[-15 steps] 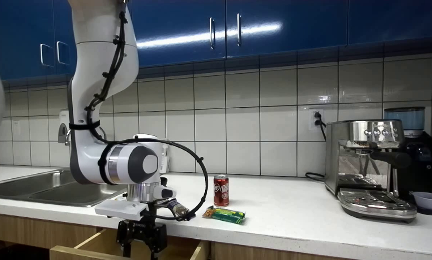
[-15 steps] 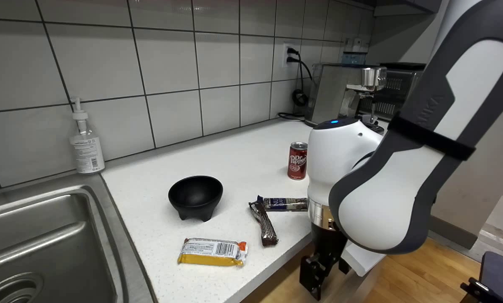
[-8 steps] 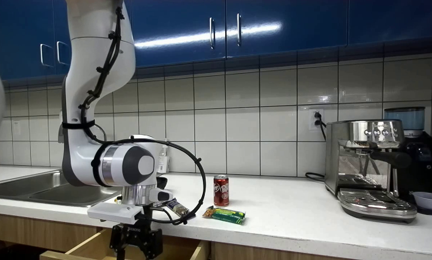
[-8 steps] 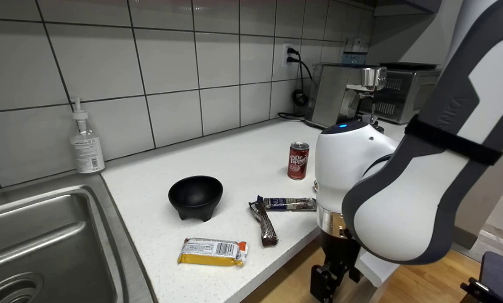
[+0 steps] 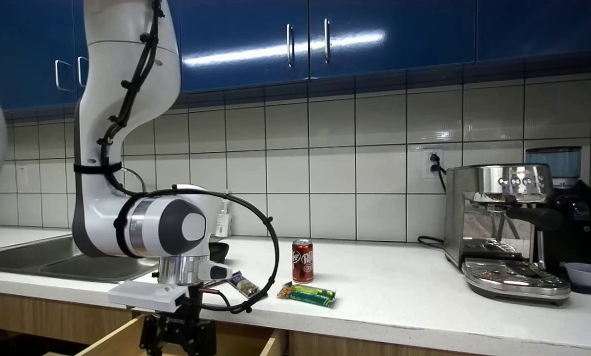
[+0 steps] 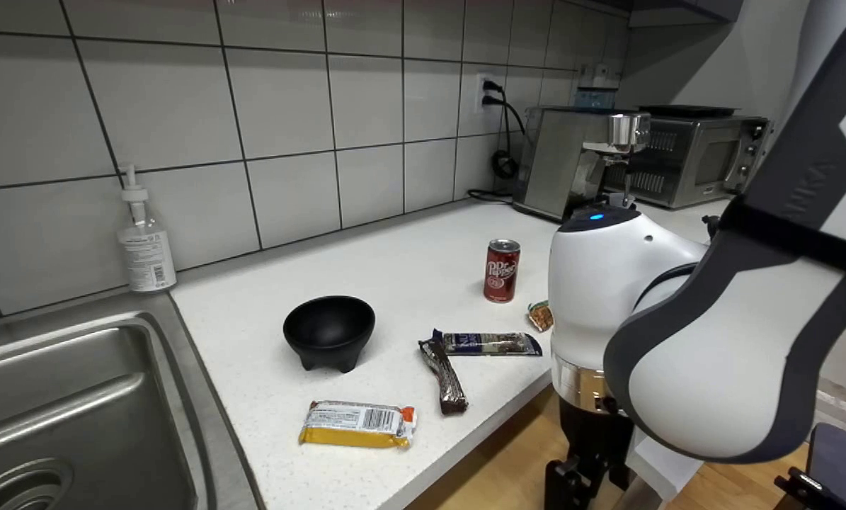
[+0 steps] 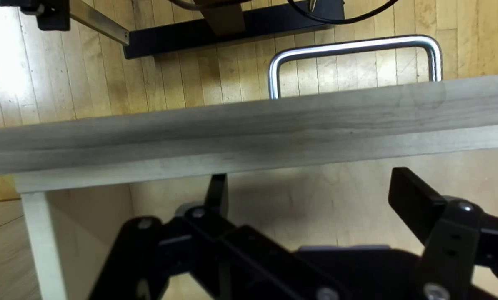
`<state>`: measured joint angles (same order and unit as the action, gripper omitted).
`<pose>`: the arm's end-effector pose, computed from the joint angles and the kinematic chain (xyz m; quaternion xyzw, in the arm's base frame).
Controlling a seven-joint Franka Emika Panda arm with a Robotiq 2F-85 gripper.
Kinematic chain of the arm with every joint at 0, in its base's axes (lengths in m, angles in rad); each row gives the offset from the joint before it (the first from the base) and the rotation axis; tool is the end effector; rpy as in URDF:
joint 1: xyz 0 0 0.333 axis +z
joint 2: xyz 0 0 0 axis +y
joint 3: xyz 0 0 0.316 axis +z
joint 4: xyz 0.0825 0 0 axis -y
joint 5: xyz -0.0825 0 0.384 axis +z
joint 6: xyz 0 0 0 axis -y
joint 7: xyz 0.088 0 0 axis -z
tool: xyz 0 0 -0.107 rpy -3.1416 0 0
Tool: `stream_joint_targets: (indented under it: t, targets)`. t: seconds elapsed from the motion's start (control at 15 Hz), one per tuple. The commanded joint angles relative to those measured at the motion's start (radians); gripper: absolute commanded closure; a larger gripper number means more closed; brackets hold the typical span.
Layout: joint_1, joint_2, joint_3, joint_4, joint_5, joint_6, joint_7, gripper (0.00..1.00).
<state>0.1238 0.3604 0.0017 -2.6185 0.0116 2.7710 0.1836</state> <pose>0.3932 0.0492 0.1112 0.9940 -0.0345 -0.1028 0.0142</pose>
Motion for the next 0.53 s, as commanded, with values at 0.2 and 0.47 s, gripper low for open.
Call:
stream_joint_targets:
  t: [0.2, 0.47]
  targets:
    - [-0.007, -0.097, 0.005, -0.093, -0.007, -0.049, -0.020, 0.00]
    - [-0.006, -0.128, 0.003, -0.117, -0.015, -0.070, -0.022, 0.00]
